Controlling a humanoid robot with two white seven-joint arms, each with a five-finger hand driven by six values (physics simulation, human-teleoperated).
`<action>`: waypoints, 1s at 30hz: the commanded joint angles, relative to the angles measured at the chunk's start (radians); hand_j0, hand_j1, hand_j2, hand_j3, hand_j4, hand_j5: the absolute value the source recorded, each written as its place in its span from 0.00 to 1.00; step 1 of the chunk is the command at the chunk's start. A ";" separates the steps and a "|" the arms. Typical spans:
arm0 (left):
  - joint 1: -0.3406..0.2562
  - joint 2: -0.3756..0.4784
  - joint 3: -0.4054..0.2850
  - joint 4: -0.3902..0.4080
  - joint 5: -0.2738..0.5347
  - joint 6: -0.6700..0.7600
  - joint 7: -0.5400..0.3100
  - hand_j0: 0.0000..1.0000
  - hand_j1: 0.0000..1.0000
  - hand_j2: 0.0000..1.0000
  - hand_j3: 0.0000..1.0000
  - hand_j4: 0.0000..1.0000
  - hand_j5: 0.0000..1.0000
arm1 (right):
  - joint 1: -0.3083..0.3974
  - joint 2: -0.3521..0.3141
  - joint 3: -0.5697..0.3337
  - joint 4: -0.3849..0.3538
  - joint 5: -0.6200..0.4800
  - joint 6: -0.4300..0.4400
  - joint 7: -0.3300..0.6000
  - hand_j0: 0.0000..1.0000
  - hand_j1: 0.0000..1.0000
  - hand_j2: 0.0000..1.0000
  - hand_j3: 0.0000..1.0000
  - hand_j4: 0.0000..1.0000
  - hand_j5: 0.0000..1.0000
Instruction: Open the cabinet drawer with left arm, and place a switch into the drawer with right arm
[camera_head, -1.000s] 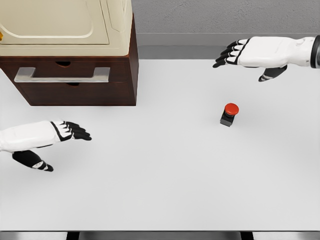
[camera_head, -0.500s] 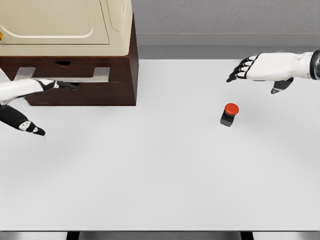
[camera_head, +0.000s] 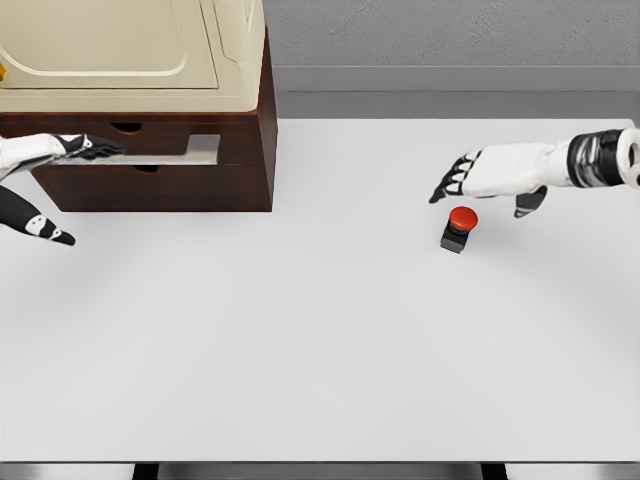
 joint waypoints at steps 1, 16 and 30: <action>0.000 -0.010 0.001 0.000 -0.007 0.003 0.000 1.00 1.00 1.00 1.00 1.00 1.00 | 0.000 0.005 0.004 0.000 0.005 0.002 0.000 1.00 1.00 1.00 1.00 1.00 1.00; -0.012 -0.099 -0.010 0.103 -0.068 0.031 0.000 1.00 1.00 1.00 1.00 1.00 1.00 | 0.025 0.025 0.020 0.000 0.013 0.002 0.000 1.00 1.00 1.00 1.00 1.00 1.00; -0.038 -0.092 -0.011 0.102 -0.070 0.031 0.000 1.00 1.00 1.00 1.00 1.00 1.00 | 0.025 0.045 0.019 0.022 0.022 0.002 0.000 1.00 1.00 1.00 1.00 1.00 1.00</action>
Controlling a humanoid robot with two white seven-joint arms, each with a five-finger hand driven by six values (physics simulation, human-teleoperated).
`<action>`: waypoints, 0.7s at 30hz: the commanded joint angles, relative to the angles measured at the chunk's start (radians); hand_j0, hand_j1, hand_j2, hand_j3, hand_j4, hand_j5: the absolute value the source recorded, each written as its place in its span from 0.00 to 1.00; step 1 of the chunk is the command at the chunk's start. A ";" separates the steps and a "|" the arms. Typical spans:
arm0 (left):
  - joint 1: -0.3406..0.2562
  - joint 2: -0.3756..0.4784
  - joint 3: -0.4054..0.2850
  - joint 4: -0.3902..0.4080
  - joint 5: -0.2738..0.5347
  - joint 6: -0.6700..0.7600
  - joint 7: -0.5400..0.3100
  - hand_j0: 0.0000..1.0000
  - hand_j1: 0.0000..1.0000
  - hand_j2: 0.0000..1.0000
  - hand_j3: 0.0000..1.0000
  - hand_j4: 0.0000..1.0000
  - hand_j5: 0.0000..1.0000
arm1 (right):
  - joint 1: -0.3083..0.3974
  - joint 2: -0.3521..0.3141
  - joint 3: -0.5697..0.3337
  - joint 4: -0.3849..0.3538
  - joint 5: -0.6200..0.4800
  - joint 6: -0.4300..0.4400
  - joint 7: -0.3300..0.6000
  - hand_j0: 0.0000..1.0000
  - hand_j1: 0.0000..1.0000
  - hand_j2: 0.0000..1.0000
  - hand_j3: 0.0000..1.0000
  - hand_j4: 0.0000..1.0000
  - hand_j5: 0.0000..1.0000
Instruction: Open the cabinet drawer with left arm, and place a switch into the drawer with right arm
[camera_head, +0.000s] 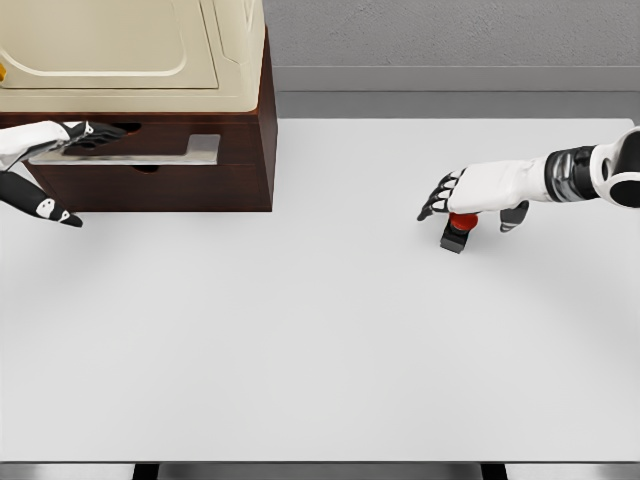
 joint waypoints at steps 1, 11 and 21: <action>0.000 0.001 -0.005 -0.001 0.001 0.000 0.000 1.00 1.00 1.00 1.00 1.00 1.00 | 0.000 -0.001 -0.001 -0.001 -0.003 0.002 0.000 1.00 1.00 1.00 1.00 1.00 1.00; 0.006 -0.004 -0.048 0.001 -0.017 0.002 0.000 1.00 1.00 1.00 1.00 1.00 1.00 | 0.002 -0.004 -0.002 -0.002 -0.003 0.002 0.000 1.00 1.00 1.00 1.00 1.00 1.00; 0.006 0.005 -0.048 -0.008 -0.029 -0.011 0.000 1.00 1.00 1.00 1.00 1.00 1.00 | 0.006 -0.004 -0.004 -0.002 -0.003 0.002 0.000 0.98 0.98 0.98 0.98 0.98 0.98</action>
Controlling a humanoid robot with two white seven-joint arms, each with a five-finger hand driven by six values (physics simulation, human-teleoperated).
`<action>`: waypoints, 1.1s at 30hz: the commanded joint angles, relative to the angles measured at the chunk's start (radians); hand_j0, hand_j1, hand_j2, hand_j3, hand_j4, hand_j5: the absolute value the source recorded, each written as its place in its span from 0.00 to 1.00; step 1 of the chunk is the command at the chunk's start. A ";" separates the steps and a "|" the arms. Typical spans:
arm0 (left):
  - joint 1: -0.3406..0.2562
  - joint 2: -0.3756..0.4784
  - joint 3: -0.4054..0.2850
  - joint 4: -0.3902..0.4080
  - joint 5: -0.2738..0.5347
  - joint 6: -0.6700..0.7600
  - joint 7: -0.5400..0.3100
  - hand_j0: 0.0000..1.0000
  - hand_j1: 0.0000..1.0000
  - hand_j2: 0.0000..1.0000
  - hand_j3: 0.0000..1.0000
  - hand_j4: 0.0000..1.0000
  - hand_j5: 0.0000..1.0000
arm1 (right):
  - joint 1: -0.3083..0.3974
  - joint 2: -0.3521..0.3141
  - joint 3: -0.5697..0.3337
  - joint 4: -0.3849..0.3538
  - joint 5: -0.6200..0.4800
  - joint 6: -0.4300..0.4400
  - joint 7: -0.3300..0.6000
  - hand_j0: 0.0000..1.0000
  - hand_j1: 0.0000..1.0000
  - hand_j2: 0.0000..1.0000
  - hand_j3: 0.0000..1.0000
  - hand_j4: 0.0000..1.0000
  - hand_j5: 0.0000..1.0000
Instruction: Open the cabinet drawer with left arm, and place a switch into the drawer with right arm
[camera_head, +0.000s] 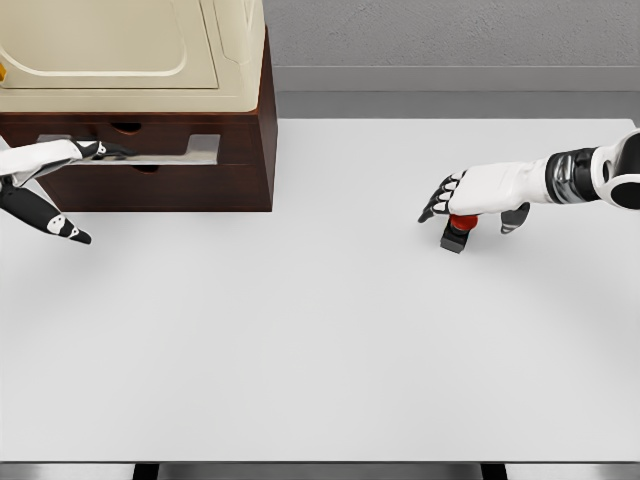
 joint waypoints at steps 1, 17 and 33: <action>0.000 0.004 -0.003 0.002 -0.034 -0.006 -0.002 1.00 1.00 1.00 1.00 1.00 1.00 | 0.000 0.000 -0.001 0.000 -0.003 0.002 0.000 0.95 0.95 0.95 0.95 0.95 0.95; -0.002 0.071 -0.006 -0.067 -0.026 -0.023 -0.002 1.00 1.00 1.00 1.00 1.00 1.00 | 0.002 0.001 -0.001 -0.003 -0.003 0.002 0.000 0.94 0.94 0.94 0.94 0.94 0.94; 0.035 0.134 -0.011 -0.132 -0.022 -0.091 -0.002 1.00 1.00 1.00 1.00 1.00 1.00 | 0.003 0.001 -0.004 -0.008 -0.005 0.002 0.000 0.93 0.93 0.93 0.93 0.93 0.93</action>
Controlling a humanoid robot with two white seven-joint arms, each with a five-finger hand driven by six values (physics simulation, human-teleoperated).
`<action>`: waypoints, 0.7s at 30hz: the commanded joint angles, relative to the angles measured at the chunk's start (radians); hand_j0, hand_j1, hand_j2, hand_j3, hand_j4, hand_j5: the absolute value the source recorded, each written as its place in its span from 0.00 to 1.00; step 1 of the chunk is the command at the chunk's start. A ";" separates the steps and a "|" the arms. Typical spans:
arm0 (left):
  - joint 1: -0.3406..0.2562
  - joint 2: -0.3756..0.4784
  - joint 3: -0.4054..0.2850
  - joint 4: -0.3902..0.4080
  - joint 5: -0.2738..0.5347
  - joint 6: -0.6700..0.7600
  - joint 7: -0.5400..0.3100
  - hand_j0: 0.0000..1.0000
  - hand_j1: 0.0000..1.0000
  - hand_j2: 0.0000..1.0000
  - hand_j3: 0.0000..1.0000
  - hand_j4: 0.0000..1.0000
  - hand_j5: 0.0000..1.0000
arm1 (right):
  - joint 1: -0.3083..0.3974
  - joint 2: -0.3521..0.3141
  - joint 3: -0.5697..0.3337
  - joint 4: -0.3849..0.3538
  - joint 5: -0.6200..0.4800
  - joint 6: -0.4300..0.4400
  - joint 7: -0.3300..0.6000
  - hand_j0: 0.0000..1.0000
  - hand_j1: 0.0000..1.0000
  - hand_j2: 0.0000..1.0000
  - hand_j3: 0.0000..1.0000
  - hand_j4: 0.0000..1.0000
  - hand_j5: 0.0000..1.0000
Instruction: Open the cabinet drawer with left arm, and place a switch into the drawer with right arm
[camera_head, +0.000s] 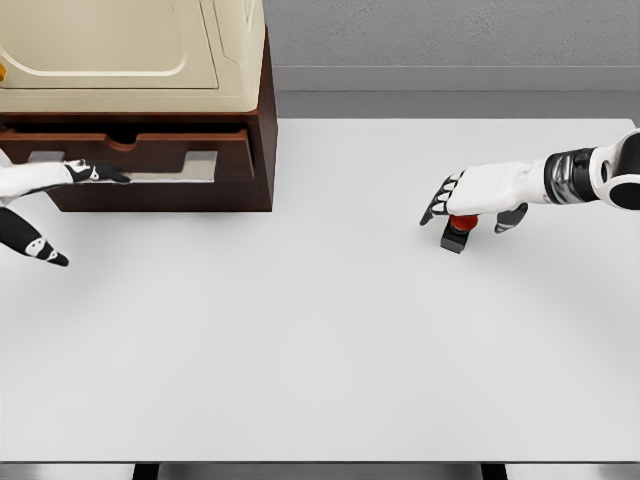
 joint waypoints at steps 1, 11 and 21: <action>0.000 0.010 -0.001 -0.014 0.064 -0.021 -0.005 1.00 1.00 1.00 1.00 1.00 1.00 | 0.000 -0.001 -0.001 -0.002 -0.003 0.002 0.000 0.93 0.93 0.93 0.93 0.93 0.93; 0.017 0.065 -0.003 -0.020 0.088 -0.096 -0.005 1.00 1.00 1.00 1.00 1.00 1.00 | 0.003 -0.001 -0.001 -0.010 -0.003 0.002 0.000 0.90 0.90 0.90 0.90 0.90 0.90; 0.038 0.113 -0.010 -0.032 0.107 -0.146 -0.005 1.00 1.00 1.00 1.00 1.00 1.00 | 0.005 -0.007 -0.002 -0.011 -0.003 0.002 0.000 0.90 0.90 0.90 0.90 0.90 0.90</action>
